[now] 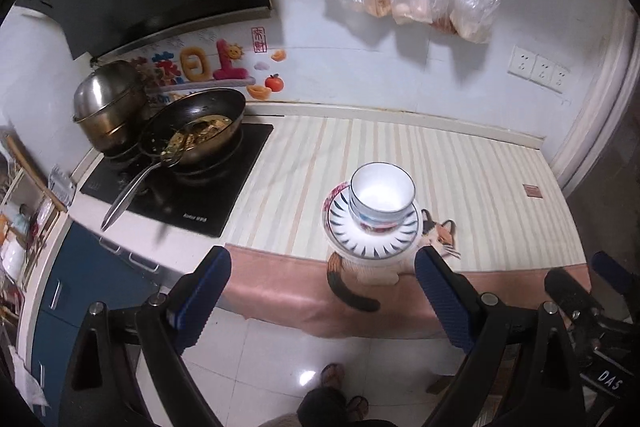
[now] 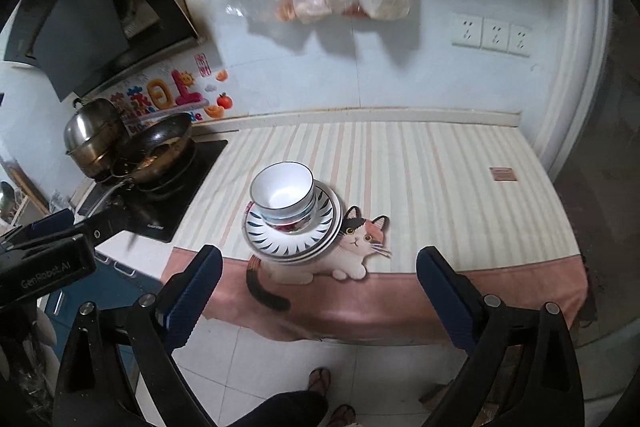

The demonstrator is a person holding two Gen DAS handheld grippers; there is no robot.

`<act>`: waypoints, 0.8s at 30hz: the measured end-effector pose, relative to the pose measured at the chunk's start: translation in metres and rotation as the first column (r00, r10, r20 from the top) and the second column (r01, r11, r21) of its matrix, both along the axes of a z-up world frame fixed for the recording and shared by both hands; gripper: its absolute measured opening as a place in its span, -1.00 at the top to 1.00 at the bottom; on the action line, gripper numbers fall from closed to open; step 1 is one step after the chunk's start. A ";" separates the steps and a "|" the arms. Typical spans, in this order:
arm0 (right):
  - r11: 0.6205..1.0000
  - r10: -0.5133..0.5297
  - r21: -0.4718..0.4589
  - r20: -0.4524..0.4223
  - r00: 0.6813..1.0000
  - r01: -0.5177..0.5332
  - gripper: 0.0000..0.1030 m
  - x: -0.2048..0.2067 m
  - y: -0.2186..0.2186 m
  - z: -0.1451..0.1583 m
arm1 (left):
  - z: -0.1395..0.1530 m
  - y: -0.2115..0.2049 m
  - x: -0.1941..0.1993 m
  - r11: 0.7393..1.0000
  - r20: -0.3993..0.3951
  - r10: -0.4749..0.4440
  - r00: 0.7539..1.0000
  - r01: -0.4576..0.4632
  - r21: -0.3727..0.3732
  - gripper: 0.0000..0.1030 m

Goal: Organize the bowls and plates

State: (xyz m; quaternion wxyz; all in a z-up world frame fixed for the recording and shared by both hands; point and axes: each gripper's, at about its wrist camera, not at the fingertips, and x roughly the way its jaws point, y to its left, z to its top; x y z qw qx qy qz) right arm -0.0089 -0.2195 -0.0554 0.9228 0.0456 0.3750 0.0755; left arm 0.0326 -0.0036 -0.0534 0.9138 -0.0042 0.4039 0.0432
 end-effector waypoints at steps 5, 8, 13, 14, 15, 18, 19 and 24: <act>1.000 -0.008 -0.018 0.053 0.999 0.009 -0.95 -0.055 0.000 0.027 | 0.009 0.004 -0.043 0.999 0.013 -0.029 0.999 0.030 -0.026 -0.83; 0.999 -0.015 -0.028 0.078 0.997 0.017 -0.95 -0.084 0.004 0.038 | 0.013 0.007 -0.065 0.997 0.009 -0.059 0.998 0.059 -0.046 -0.91; 0.998 -0.033 -0.046 0.107 0.994 0.038 -0.97 -0.120 0.012 0.050 | 0.024 0.010 -0.090 0.997 0.049 -0.080 0.996 0.081 -0.009 -0.95; 0.998 -0.042 -0.051 0.110 0.993 0.047 -0.97 -0.124 0.013 0.051 | 0.026 0.011 -0.094 0.996 0.051 -0.084 0.995 0.084 -0.003 -0.98; 0.997 -0.047 -0.052 0.109 0.993 0.053 -0.97 -0.129 0.015 0.053 | 0.027 0.014 -0.097 0.996 0.053 -0.088 0.995 0.088 -0.005 -0.98; 0.996 -0.066 -0.051 0.107 0.992 0.072 -0.97 -0.137 0.019 0.055 | 0.029 0.020 -0.106 0.995 0.066 -0.097 0.993 0.097 -0.008 -0.98; 0.995 -0.074 -0.053 0.107 0.992 0.080 -0.97 -0.141 0.021 0.055 | 0.029 0.021 -0.109 0.995 0.069 -0.100 0.993 0.101 -0.006 -0.98; 0.993 -0.095 -0.061 0.114 0.989 0.102 -0.98 -0.146 0.027 0.057 | 0.029 0.027 -0.116 0.994 0.073 -0.104 0.992 0.105 -0.006 -0.98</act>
